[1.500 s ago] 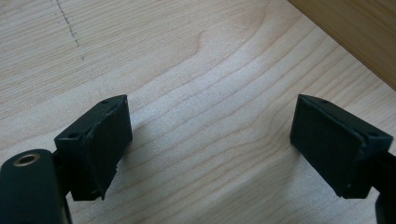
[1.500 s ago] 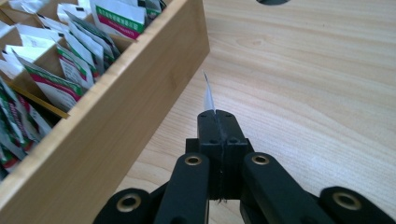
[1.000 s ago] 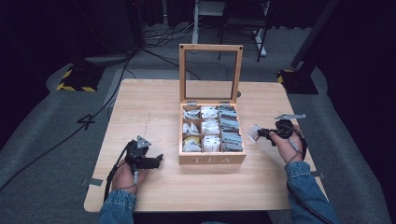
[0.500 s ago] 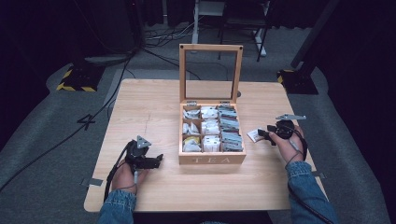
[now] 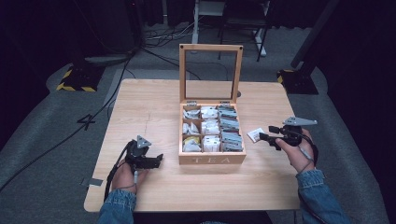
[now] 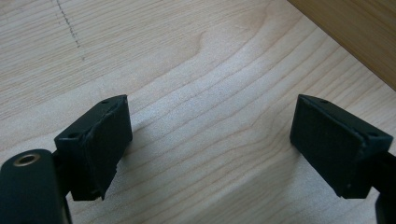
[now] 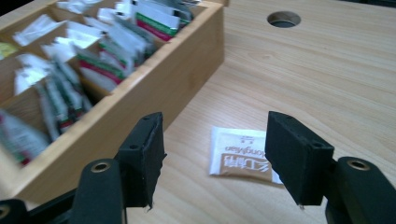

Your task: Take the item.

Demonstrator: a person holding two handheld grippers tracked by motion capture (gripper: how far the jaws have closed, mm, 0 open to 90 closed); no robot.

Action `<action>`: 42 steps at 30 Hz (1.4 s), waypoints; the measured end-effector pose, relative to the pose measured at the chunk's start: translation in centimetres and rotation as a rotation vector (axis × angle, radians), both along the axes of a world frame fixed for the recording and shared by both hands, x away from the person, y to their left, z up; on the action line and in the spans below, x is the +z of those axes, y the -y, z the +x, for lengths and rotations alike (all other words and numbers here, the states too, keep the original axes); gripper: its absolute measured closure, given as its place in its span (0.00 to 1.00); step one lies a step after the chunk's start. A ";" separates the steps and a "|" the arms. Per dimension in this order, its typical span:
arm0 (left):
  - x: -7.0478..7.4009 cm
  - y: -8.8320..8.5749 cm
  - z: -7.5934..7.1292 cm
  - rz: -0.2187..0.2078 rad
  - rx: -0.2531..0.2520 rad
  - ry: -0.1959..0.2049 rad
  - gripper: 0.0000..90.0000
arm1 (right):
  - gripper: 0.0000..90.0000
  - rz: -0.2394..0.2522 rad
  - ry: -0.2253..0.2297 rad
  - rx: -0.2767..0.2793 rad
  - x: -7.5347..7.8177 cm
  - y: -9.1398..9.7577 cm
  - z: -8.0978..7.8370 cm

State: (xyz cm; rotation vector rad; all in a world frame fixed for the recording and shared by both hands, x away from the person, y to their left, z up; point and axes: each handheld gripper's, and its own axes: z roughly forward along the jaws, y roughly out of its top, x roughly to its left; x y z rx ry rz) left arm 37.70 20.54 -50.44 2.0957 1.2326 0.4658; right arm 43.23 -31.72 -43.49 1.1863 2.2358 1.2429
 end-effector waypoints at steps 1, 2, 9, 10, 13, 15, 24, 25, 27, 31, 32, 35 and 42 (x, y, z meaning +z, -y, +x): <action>0.0 0.0 0.0 0.000 0.002 0.003 0.15 | 0.43 0.004 0.005 0.008 0.2 0.0 -0.4; 0.0 0.0 0.0 0.000 0.002 0.003 0.15 | 0.42 0.007 0.010 0.019 0.4 0.0 -0.8; 0.0 0.0 0.0 0.001 0.004 -0.001 0.15 | 0.42 0.034 0.015 0.066 1.0 0.4 -3.0; 0.0 0.0 0.0 0.001 0.004 -0.001 0.15 | 0.42 0.033 0.016 0.076 1.1 0.4 -3.3; 0.0 0.0 0.0 0.001 0.004 -0.001 0.15 | 0.42 0.039 0.017 0.101 1.3 0.3 -4.4; 0.0 0.0 0.0 0.001 0.005 0.000 0.15 | 0.42 0.039 0.016 0.112 1.3 0.2 -4.7; 0.0 0.0 0.2 0.003 0.006 -0.003 0.15 | 0.43 0.029 0.029 0.166 0.2 -1.6 -7.1; 0.0 0.0 0.1 0.003 0.007 -0.003 0.15 | 0.43 0.031 0.031 0.173 0.0 -1.7 -7.4; 0.0 0.0 0.1 0.003 0.006 -0.003 0.15 | 0.43 0.033 0.034 0.188 -0.2 -2.1 -7.7; 0.0 0.0 0.1 0.003 0.007 -0.003 0.15 | 0.43 0.027 0.025 0.227 -1.2 -2.7 -8.0; 0.0 0.0 0.1 0.003 0.006 -0.003 0.15 | 0.43 0.026 0.015 0.229 -1.5 -2.8 -8.0; 0.0 0.0 0.1 0.002 0.006 -0.003 0.15 | 0.43 0.013 -0.004 0.233 -2.4 -3.0 -7.9; 0.0 0.0 0.1 0.003 0.006 -0.003 0.15 | 0.42 -0.020 -0.039 0.240 -4.3 -3.3 -7.3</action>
